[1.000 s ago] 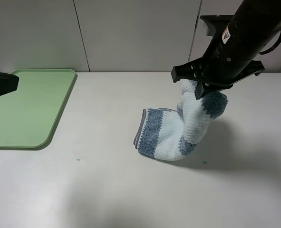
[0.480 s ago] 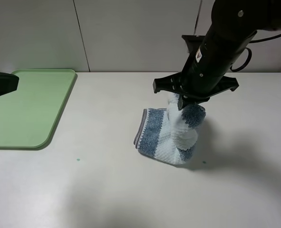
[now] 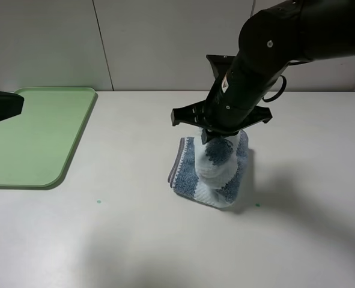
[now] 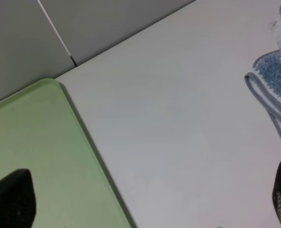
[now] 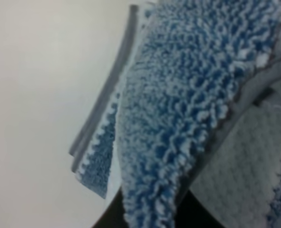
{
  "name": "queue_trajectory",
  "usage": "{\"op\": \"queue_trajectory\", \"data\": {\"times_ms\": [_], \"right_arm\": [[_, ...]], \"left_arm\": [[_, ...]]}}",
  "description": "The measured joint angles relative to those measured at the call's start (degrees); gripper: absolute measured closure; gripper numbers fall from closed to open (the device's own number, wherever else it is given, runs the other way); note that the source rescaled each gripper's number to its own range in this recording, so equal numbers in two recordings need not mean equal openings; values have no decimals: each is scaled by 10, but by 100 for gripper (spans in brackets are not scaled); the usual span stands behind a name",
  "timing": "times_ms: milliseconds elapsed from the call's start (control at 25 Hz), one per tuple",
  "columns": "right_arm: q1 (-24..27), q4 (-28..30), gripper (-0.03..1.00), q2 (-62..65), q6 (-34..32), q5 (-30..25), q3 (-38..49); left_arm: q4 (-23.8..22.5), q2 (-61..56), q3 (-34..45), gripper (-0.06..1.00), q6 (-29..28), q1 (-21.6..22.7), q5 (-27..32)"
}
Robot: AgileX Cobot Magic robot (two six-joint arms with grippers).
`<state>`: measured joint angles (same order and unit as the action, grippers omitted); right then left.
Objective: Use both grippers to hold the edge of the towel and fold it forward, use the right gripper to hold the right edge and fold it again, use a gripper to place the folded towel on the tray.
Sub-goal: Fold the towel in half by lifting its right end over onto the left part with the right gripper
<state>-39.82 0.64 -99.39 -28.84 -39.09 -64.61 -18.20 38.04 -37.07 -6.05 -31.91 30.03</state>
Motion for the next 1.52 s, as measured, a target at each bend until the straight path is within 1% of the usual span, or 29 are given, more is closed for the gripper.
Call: {"op": "queue_trajectory", "data": {"times_ms": [160, 480, 520, 560, 600, 640, 680, 760, 800, 880, 1000, 1240, 1520], "right_arm": [[0, -13, 92, -7, 0, 3, 0], [0, -16, 91, -8, 0, -1, 0], [0, -16, 85, -8, 3, -4, 0], [0, -16, 72, -8, 13, -10, 0], [0, -16, 55, -8, 29, -20, 0], [0, -16, 32, -8, 50, -32, 0], [0, -16, 17, -8, 68, -43, 0], [0, -26, 5, -8, 108, -59, 0], [0, -37, 1, -8, 123, -64, 0], [0, -54, -2, -8, 132, -68, 0], [0, -50, -3, -8, 136, -60, 0], [0, -45, -3, -8, 136, -57, 0], [-24, -45, -3, 20, 128, -45, 0]], "left_arm": [[0, 0, 0, -6, 0, 0, 0], [0, 0, 0, -6, 0, 0, 0], [0, 0, 0, -6, 0, 0, 0], [0, 0, 0, -6, 0, 0, 0], [0, 0, 0, -6, 0, 0, 0], [0, 0, 0, -6, 0, 0, 0], [0, 0, 0, -6, 0, 0, 0], [0, 0, 0, -6, 0, 0, 0], [0, 0, 0, -6, 0, 0, 0], [0, 0, 0, -6, 0, 0, 0], [0, 0, 0, -6, 0, 0, 0], [0, 0, 0, -6, 0, 0, 0], [0, 0, 0, -6, 0, 0, 0]]}}
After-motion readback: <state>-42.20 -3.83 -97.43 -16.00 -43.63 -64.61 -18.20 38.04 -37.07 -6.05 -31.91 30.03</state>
